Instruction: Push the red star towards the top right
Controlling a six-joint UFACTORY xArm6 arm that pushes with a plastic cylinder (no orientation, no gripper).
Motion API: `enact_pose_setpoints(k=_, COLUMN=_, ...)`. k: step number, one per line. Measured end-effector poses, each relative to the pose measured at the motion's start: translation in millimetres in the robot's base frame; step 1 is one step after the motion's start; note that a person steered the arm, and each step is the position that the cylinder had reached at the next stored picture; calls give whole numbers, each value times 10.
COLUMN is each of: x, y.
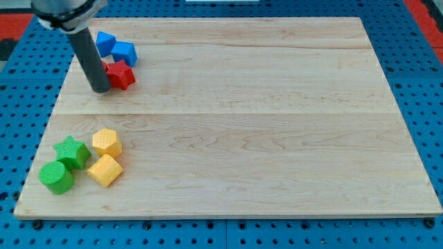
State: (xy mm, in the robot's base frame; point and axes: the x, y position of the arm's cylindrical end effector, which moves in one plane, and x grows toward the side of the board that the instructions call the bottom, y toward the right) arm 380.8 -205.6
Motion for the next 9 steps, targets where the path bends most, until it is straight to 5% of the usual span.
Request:
enact_pose_setpoints(k=1, x=-28, y=62)
enact_pose_setpoints(k=2, x=-401, y=872)
enact_pose_setpoints(k=4, x=-487, y=2262)
enact_pose_setpoints(k=5, x=-21, y=1255)
enact_pose_setpoints(k=6, x=96, y=-357)
enact_pose_setpoints(k=7, x=-64, y=-950)
enact_pose_setpoints(k=9, x=-650, y=1360)
